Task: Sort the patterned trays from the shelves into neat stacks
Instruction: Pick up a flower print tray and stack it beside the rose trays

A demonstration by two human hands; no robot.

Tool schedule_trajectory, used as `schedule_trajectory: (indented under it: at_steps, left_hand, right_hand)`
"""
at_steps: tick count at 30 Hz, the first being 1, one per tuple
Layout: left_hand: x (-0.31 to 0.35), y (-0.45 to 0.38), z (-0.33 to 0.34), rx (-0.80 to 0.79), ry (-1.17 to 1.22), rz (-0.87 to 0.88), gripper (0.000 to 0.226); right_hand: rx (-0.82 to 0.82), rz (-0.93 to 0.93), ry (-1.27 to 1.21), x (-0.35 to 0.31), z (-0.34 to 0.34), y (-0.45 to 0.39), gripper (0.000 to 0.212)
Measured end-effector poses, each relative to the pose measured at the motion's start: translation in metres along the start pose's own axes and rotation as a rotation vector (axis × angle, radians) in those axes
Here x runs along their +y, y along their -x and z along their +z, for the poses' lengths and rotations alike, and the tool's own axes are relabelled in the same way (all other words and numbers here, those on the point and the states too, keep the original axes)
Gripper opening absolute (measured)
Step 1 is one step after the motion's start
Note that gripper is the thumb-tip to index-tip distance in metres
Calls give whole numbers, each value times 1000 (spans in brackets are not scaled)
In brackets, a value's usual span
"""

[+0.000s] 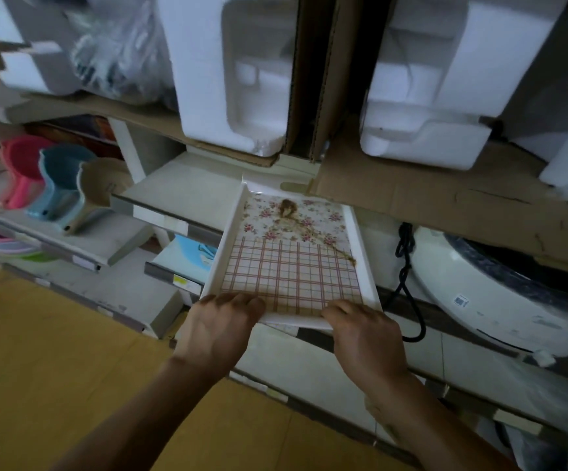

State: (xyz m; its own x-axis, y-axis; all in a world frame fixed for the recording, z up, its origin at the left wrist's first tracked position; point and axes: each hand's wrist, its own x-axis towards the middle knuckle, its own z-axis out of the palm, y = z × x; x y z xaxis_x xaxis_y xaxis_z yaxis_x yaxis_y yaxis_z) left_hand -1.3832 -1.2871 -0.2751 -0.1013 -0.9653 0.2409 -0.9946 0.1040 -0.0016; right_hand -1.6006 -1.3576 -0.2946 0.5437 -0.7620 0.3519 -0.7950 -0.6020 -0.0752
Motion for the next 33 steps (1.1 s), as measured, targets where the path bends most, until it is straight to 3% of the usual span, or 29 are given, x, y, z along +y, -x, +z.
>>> schedule_trajectory:
  at_steps: [11, 16, 21, 33]
  left_hand:
    - [-17, 91, -63, 41, 6, -280, 27]
    - [-47, 142, -78, 53, -32, -395, 20]
    - [-84, 194, -102, 62, -68, -520, 19]
    - [-190, 332, -161, 92, -202, -755, 17]
  right_hand:
    - [39, -282, -129, -80, -28, -10, 40]
    - [63, -412, -182, -134, -28, -21, 39]
    - [80, -533, -191, -203, -28, -32, 24]
    - [34, -735, -217, -397, -54, -51, 33]
